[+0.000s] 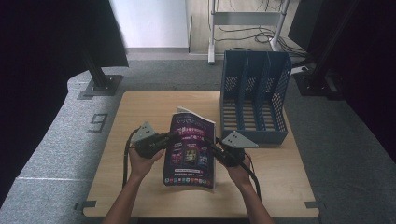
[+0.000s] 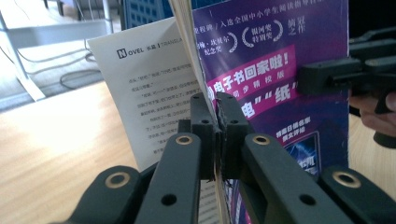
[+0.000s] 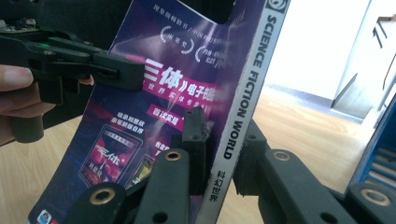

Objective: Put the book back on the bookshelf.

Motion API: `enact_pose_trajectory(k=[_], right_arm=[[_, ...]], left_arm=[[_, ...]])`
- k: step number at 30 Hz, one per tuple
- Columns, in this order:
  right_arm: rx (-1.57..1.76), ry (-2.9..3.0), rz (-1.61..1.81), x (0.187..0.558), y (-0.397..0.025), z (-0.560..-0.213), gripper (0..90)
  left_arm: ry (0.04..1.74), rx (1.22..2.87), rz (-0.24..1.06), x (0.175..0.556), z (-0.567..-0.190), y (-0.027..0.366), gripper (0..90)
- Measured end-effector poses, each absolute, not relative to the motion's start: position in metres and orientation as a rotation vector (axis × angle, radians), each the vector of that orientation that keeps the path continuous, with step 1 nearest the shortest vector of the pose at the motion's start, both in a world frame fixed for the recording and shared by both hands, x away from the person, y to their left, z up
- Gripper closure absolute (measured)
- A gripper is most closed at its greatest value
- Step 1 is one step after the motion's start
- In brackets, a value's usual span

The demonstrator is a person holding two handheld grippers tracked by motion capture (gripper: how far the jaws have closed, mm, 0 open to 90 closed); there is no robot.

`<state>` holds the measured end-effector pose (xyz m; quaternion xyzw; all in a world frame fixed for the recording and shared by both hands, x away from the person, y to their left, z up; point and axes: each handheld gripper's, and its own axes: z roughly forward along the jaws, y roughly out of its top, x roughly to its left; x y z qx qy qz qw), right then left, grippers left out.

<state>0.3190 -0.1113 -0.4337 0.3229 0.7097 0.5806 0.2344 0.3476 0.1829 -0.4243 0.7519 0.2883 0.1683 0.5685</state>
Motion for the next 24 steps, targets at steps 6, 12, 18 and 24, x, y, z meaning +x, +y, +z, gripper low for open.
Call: enact_pose_trajectory(k=[6, 12, 18, 24], right_arm=[[0.847, 1.924, 1.583, 0.317, -0.108, -0.425, 78.0], [0.780, 1.886, 1.577, 0.311, -0.110, -0.423, 78.0], [0.761, 1.890, 1.571, 0.306, -0.112, -0.429, 78.4], [0.753, 1.895, 1.576, 0.302, -0.115, -0.435, 79.6]], left_arm=[[0.666, 1.740, 0.420, 0.346, -0.415, 0.183, 87.9], [0.632, 1.723, 0.436, 0.338, -0.412, 0.183, 87.9], [0.622, 1.731, 0.429, 0.333, -0.419, 0.183, 87.1], [0.611, 1.751, 0.446, 0.329, -0.427, 0.183, 85.2]])
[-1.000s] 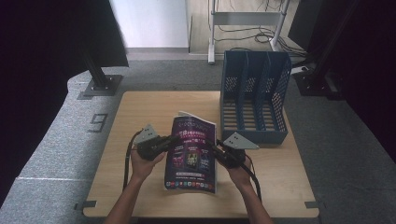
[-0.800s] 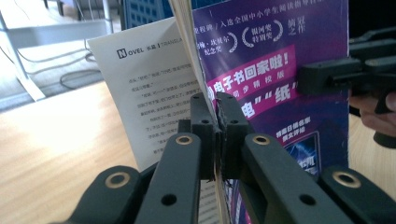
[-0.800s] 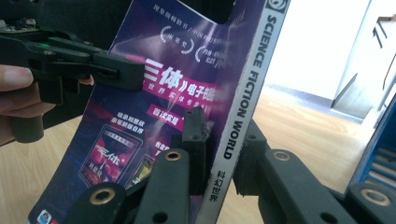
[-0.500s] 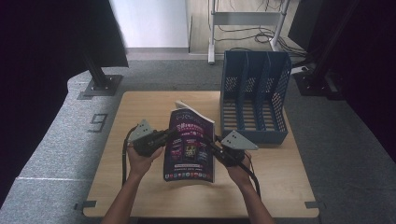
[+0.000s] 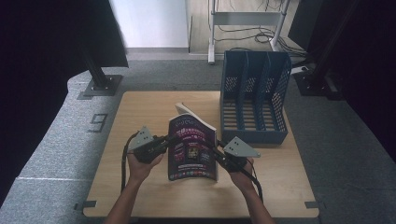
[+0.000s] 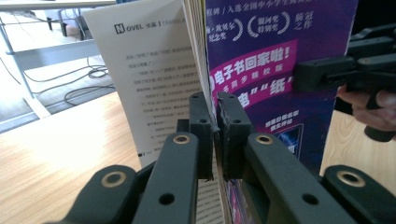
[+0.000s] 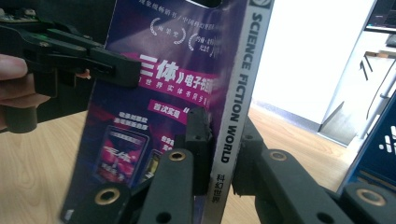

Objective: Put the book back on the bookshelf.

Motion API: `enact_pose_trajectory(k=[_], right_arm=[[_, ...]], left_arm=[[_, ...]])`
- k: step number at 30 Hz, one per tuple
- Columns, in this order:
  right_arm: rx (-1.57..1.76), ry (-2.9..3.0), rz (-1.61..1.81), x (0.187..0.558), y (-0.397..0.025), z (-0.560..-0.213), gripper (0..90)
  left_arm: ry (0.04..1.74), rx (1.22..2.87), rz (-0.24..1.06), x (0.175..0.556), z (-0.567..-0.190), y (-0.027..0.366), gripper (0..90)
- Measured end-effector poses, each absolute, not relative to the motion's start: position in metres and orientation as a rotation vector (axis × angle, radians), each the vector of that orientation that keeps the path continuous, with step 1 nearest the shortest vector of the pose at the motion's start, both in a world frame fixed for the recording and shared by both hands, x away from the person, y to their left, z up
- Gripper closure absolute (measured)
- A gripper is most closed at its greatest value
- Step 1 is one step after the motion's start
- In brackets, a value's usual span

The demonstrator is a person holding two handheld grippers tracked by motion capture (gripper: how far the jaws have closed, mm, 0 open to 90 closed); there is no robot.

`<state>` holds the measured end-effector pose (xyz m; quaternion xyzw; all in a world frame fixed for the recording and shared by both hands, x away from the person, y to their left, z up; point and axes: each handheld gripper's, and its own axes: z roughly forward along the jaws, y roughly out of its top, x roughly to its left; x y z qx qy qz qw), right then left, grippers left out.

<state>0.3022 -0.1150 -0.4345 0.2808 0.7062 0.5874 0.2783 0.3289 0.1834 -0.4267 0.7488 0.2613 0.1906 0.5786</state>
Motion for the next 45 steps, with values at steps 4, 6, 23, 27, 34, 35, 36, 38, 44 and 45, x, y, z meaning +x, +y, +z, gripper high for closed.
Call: enact_pose_trajectory(k=[4, 6, 23, 27, 34, 35, 36, 38, 44, 45], right_arm=[[0.743, 1.900, 1.590, 0.299, -0.118, -0.437, 80.4], [0.740, 1.900, 1.603, 0.297, -0.119, -0.438, 80.4], [0.663, 1.946, 1.616, 0.295, -0.119, -0.434, 79.9], [0.660, 1.955, 1.625, 0.294, -0.120, -0.434, 80.5], [0.640, 1.971, 1.648, 0.290, -0.122, -0.436, 81.1], [0.637, 1.973, 1.648, 0.289, -0.122, -0.436, 81.1], [0.634, 1.975, 1.649, 0.289, -0.122, -0.436, 81.1], [0.627, 1.978, 1.649, 0.289, -0.122, -0.435, 81.1], [0.621, 1.984, 1.650, 0.289, -0.123, -0.435, 81.1], [0.621, 1.985, 1.651, 0.290, -0.123, -0.435, 81.1]], left_arm=[[0.614, 1.751, 0.446, 0.328, -0.430, 0.186, 82.3], [0.615, 1.741, 0.445, 0.328, -0.431, 0.188, 80.0], [0.595, 1.719, 0.388, 0.332, -0.430, 0.187, 86.6], [0.618, 1.723, 0.406, 0.334, -0.431, 0.187, 79.8], [0.690, 1.713, 0.494, 0.338, -0.433, 0.185, 55.5], [0.695, 1.714, 0.509, 0.338, -0.433, 0.184, 53.2], [0.701, 1.714, 0.519, 0.338, -0.433, 0.183, 50.6], [0.716, 1.713, 0.523, 0.341, -0.433, 0.181, 44.3], [0.747, 1.703, 0.515, 0.351, -0.437, 0.177, 31.8], [0.748, 1.700, 0.516, 0.352, -0.437, 0.176, 30.7]])
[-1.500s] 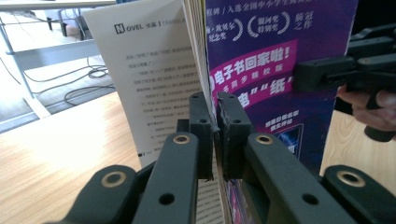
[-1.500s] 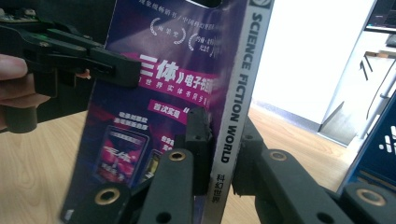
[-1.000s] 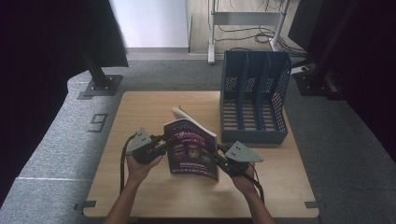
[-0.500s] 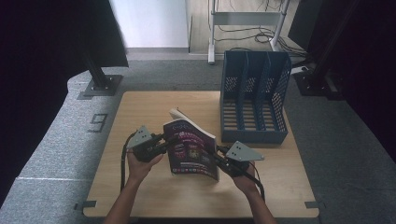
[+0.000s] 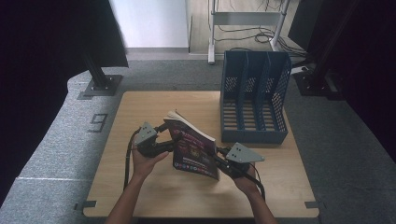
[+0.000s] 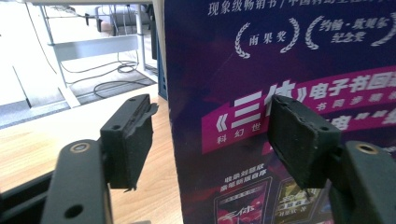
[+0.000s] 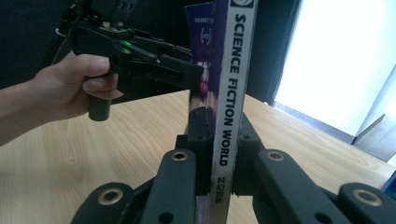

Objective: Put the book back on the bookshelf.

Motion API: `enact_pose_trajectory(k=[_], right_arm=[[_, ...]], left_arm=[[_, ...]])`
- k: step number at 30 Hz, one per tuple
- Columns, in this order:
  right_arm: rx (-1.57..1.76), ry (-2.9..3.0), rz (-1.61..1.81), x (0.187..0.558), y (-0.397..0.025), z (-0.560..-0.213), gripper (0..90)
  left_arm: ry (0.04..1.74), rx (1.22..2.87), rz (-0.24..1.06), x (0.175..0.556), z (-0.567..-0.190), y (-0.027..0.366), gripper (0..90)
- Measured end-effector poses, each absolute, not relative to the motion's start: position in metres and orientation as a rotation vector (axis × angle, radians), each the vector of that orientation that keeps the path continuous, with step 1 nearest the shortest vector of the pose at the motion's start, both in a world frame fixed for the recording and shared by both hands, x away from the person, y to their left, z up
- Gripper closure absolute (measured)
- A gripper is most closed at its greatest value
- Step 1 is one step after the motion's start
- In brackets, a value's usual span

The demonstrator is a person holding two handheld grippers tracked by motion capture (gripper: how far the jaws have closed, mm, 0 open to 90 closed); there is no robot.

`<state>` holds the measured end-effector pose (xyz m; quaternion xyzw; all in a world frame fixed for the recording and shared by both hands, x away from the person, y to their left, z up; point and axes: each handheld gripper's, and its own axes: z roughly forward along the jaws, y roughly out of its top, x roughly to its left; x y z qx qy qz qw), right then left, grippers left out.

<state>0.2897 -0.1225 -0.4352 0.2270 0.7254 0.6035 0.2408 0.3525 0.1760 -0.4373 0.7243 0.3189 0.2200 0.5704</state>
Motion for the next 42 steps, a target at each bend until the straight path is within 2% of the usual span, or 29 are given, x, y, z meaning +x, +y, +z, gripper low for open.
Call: enact_pose_trajectory(k=[14, 25, 31, 36, 42], right_arm=[[0.614, 1.988, 1.664, 0.291, -0.125, -0.436, 81.1], [0.612, 1.993, 1.671, 0.292, -0.126, -0.436, 81.1], [0.608, 2.002, 1.672, 0.291, -0.127, -0.435, 80.4], [0.592, 2.017, 1.670, 0.290, -0.127, -0.432, 76.7], [0.605, 2.023, 1.627, 0.290, -0.119, -0.423, 76.3]], left_arm=[[0.732, 1.711, 0.499, 0.366, -0.444, 0.171, 21.7], [0.661, 1.719, 0.466, 0.363, -0.442, 0.167, 26.6], [0.674, 1.715, 0.468, 0.362, -0.440, 0.171, 38.9], [0.646, 1.699, 0.456, 0.359, -0.438, 0.169, 42.0], [0.619, 1.691, 0.459, 0.353, -0.435, 0.167, 42.9]])
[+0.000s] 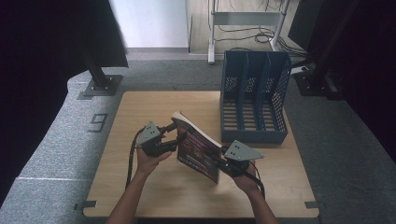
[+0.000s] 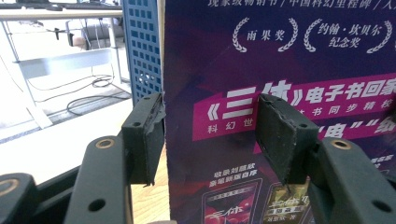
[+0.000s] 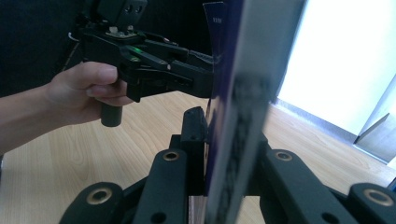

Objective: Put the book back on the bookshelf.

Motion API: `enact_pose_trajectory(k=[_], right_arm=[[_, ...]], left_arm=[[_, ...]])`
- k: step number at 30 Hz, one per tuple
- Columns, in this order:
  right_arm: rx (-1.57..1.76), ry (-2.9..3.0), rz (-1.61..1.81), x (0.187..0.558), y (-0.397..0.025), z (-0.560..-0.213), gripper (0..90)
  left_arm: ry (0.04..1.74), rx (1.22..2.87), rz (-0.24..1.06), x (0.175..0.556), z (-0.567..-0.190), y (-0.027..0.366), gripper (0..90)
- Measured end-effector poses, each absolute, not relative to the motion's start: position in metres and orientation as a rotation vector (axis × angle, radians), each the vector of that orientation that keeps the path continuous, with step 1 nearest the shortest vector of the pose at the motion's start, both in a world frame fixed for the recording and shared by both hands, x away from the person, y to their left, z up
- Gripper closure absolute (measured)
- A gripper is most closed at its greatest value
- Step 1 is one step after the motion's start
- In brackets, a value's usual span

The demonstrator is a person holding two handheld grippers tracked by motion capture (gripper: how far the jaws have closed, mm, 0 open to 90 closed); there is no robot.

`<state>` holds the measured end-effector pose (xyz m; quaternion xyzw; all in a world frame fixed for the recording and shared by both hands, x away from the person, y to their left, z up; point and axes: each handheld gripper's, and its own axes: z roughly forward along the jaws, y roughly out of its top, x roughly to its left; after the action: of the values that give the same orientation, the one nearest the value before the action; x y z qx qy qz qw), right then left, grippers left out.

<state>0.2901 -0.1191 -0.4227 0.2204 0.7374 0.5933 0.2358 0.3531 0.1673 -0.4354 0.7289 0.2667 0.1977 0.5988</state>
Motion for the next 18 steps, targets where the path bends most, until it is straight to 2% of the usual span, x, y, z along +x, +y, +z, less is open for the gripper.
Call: enact_pose_trajectory(k=[12, 18], right_arm=[[0.695, 2.054, 1.582, 0.302, -0.111, -0.415, 81.0], [0.733, 2.042, 1.601, 0.305, -0.114, -0.416, 81.4]], left_arm=[[0.620, 1.686, 0.471, 0.349, -0.432, 0.170, 42.5], [0.622, 1.691, 0.505, 0.345, -0.432, 0.169, 39.2]])
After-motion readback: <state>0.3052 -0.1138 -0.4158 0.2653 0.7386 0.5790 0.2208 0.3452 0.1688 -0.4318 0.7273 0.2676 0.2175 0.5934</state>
